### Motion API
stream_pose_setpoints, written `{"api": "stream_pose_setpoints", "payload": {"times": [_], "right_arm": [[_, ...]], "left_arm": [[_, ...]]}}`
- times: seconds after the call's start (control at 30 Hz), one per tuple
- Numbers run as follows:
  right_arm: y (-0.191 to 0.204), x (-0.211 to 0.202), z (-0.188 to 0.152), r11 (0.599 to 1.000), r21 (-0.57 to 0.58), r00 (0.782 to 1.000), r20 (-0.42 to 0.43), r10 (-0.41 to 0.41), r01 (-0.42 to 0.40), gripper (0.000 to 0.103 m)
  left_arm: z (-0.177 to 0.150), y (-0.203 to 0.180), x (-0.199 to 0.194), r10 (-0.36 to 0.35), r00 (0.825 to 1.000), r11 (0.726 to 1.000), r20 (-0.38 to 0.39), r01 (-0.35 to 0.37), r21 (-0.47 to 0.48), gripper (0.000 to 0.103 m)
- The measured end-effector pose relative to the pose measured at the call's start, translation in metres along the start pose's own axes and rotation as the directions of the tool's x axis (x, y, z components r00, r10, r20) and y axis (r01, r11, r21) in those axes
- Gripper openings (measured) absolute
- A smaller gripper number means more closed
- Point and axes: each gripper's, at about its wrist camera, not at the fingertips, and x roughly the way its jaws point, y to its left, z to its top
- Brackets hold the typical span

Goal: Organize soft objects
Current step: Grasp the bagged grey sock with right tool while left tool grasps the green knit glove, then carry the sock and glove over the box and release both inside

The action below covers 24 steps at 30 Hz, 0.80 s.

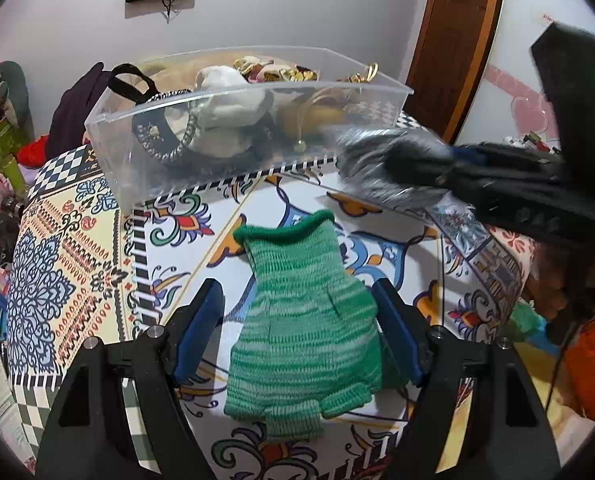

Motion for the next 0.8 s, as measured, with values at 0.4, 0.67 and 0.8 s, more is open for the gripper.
{"api": "stream_pose_setpoints", "payload": {"times": [0.4,0.67,0.8], "right_arm": [[0.001,-0.019,0.006,1.0,0.028,0.997,0.075,0.009,-0.011,0.032],[-0.001,-0.032,0.019,1.0,0.026,0.991,0.132,0.006,-0.009,0.032],[0.0,-0.038,0.028,1.0,0.026,0.986,0.165,0.0,-0.004,0.032]], "left_arm": [[0.0,0.004,-0.01,0.002,1.0,1.0,0.023,-0.002,0.003,0.03],[0.027,0.023,-0.029,0.018,0.994,0.999,0.105,-0.015,-0.032,0.027],[0.041,0.029,-0.045,0.027,0.986,0.999,0.163,-0.02,-0.042,0.027]]}}
